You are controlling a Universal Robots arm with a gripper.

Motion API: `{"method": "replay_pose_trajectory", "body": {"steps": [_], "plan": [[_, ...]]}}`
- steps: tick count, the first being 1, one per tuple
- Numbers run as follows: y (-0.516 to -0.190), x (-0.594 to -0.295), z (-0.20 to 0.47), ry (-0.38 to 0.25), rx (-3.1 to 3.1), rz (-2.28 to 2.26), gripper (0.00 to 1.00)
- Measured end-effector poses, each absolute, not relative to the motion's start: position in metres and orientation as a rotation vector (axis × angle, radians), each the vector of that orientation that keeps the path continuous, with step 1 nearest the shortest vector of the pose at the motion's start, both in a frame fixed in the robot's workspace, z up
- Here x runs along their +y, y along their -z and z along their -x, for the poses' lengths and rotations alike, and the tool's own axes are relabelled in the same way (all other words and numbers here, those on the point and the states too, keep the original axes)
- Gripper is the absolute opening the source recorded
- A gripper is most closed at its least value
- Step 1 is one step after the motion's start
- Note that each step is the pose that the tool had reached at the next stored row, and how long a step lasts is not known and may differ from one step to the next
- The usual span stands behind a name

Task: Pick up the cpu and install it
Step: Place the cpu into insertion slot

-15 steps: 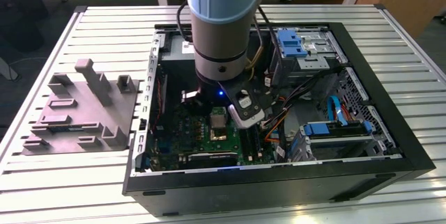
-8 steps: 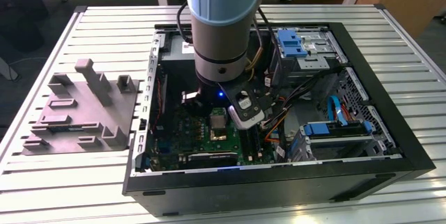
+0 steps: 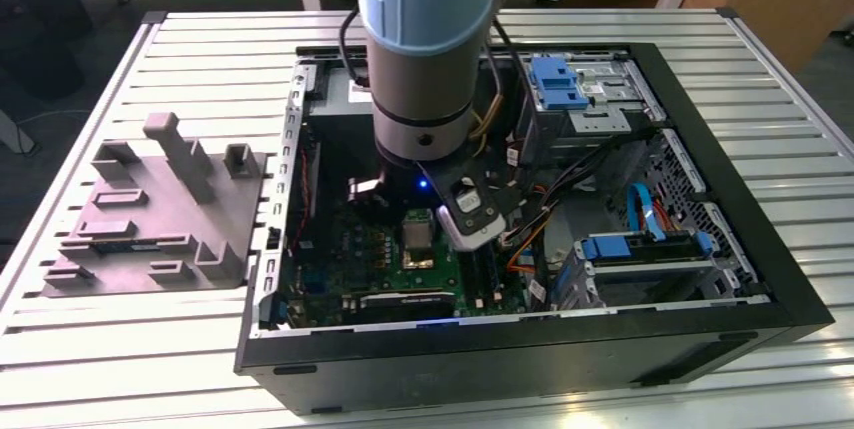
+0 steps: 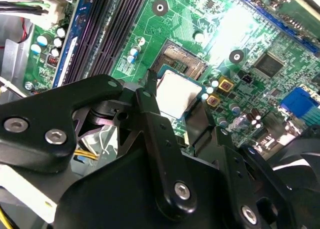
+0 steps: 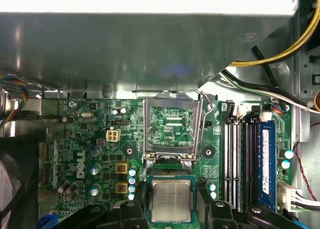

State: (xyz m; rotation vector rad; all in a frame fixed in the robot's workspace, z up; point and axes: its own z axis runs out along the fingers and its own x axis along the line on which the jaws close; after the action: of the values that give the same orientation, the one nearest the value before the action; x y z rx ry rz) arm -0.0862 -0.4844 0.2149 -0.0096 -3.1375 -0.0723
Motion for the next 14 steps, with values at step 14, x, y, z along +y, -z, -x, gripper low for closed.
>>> {"method": "replay_pose_trajectory", "body": {"steps": [14], "plan": [[-0.200, -0.489, 0.086, 0.073, -3.138, 0.010, 0.47]]}}
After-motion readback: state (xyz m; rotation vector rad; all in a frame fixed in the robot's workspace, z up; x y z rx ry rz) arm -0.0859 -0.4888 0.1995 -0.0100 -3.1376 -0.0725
